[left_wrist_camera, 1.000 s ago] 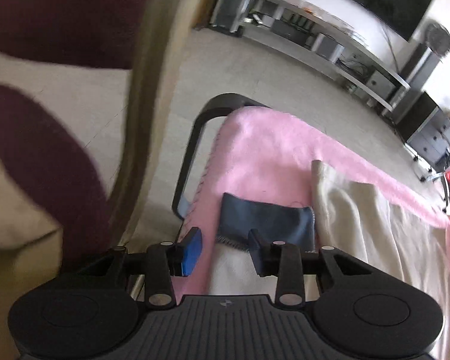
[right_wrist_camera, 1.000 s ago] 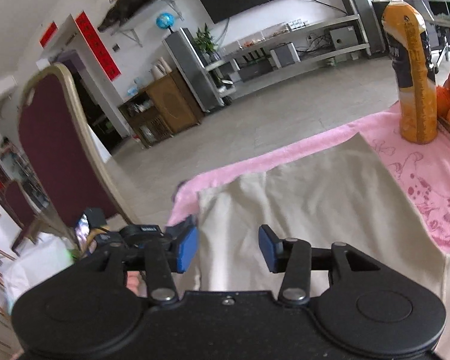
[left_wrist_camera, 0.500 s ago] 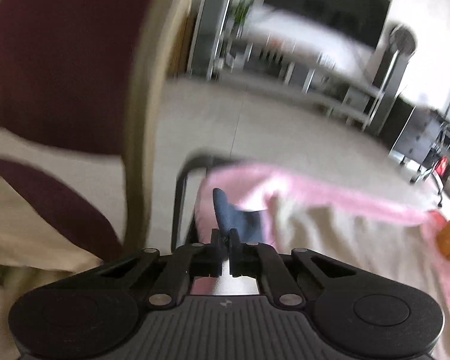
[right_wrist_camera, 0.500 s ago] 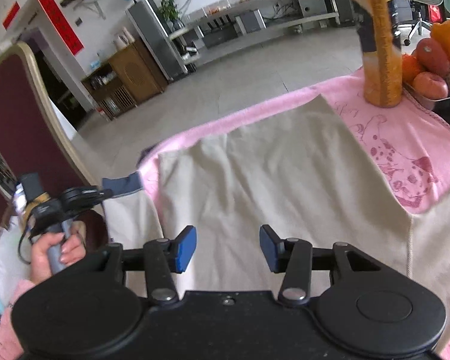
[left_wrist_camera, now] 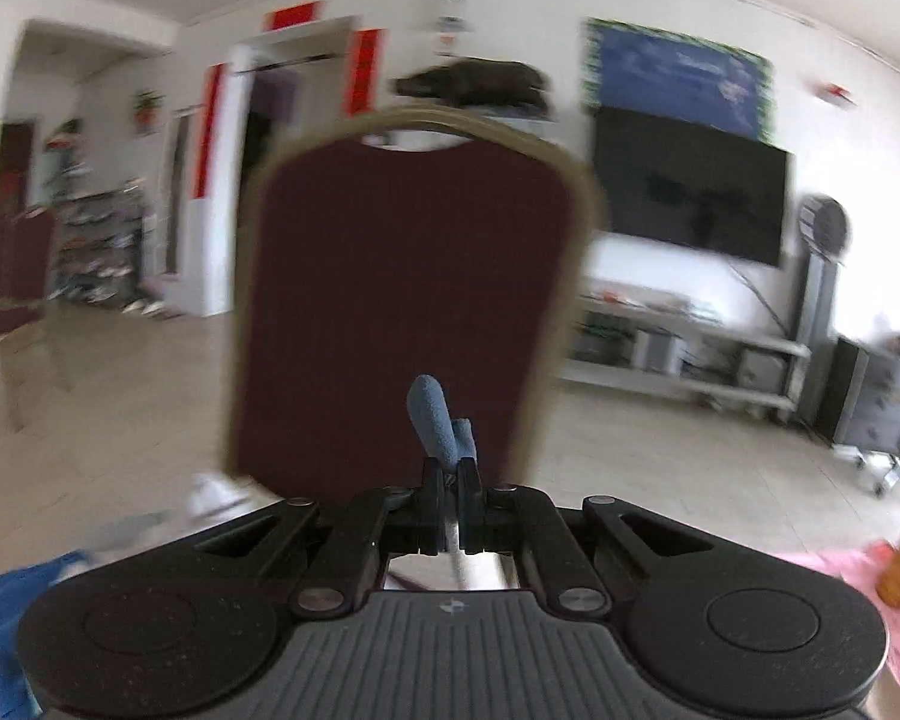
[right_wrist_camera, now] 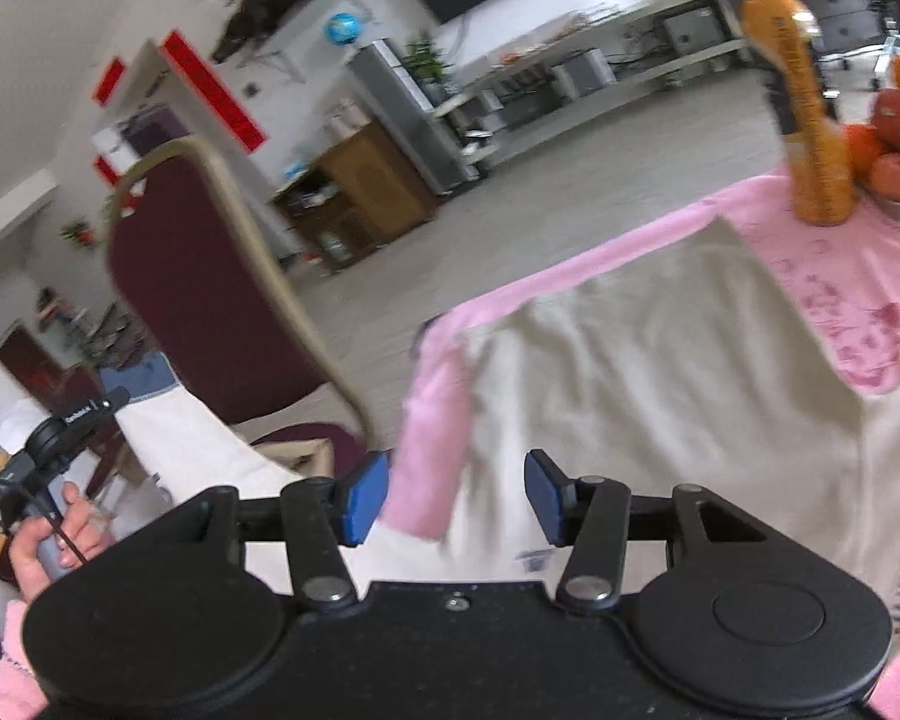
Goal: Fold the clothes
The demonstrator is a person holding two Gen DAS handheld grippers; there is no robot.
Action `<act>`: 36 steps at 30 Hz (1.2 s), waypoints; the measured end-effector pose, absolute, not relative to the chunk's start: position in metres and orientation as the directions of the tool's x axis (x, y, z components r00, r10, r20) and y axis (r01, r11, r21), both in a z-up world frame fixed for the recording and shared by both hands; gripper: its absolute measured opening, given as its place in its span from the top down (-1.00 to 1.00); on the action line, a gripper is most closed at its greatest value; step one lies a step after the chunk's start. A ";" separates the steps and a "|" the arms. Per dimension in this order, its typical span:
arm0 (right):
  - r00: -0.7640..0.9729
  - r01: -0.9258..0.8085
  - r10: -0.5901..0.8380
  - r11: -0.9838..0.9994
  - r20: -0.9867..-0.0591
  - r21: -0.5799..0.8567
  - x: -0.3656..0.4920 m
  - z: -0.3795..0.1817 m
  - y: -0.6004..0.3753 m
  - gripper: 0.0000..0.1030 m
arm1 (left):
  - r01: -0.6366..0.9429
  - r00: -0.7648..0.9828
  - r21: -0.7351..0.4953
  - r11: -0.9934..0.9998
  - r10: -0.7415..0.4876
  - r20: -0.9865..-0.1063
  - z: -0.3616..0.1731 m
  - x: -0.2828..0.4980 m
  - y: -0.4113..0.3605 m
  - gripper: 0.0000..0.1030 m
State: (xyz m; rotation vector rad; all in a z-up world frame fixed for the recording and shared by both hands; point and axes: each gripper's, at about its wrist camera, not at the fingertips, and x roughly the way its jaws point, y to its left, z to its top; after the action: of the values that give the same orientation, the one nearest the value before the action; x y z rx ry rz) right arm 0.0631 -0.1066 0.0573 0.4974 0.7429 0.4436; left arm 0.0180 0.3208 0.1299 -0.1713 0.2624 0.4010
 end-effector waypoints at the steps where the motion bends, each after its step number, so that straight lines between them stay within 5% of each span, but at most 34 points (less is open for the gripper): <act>1: 0.644 -0.224 0.562 0.787 -0.518 0.575 0.062 0.059 -0.100 0.03 | -0.430 0.877 -0.127 0.894 0.381 -0.292 0.127 0.010 0.331 0.94; 8: 0.543 -0.309 0.648 0.746 -0.534 0.590 0.059 0.056 -0.062 -0.06 | -0.604 0.746 -0.150 0.783 0.488 -0.453 0.085 -0.005 0.381 0.85; 10: 0.525 -0.309 0.666 0.729 -0.530 0.610 0.056 0.057 -0.064 -0.08 | -0.628 0.723 -0.134 0.766 0.511 -0.466 0.085 -0.015 0.380 0.53; 13: 0.544 -0.307 0.662 0.728 -0.516 0.613 0.049 0.067 -0.086 -0.20 | -0.623 0.723 -0.106 0.775 0.518 -0.457 0.098 -0.043 0.364 0.43; 19: 0.570 -0.234 0.605 0.768 -0.556 0.596 0.026 0.065 -0.157 -0.33 | -0.448 0.761 -0.050 0.893 0.351 -0.546 0.092 -0.053 0.281 0.42; 26: 0.513 -0.005 0.528 0.790 -0.677 0.613 0.017 -0.006 -0.236 -0.35 | -0.190 0.668 -0.073 0.979 0.075 -0.740 0.002 -0.009 0.157 0.43; 28: 0.479 0.056 0.531 0.776 -0.699 0.628 0.022 -0.035 -0.248 -0.21 | -0.167 0.609 -0.065 0.984 0.051 -0.791 -0.022 0.014 0.131 0.60; 29: 0.475 0.065 0.522 0.782 -0.708 0.620 0.024 -0.045 -0.251 0.15 | -0.150 0.589 -0.058 0.987 0.042 -0.807 -0.032 0.024 0.117 0.61; 30: 0.471 0.074 0.513 0.787 -0.718 0.612 0.026 -0.055 -0.254 0.30 | -0.133 0.580 -0.042 0.990 0.043 -0.814 -0.040 0.030 0.104 0.61; 36: 0.481 0.050 0.347 0.906 -0.805 0.420 0.042 -0.092 -0.247 0.38 | -0.063 0.479 0.055 0.996 0.079 -0.874 -0.093 0.035 0.054 0.59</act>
State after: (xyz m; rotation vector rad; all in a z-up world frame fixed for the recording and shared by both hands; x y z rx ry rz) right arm 0.0419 -0.2473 -0.0920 0.4180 1.0611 0.1877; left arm 0.0346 0.0538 -0.0929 0.0159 1.0675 0.0868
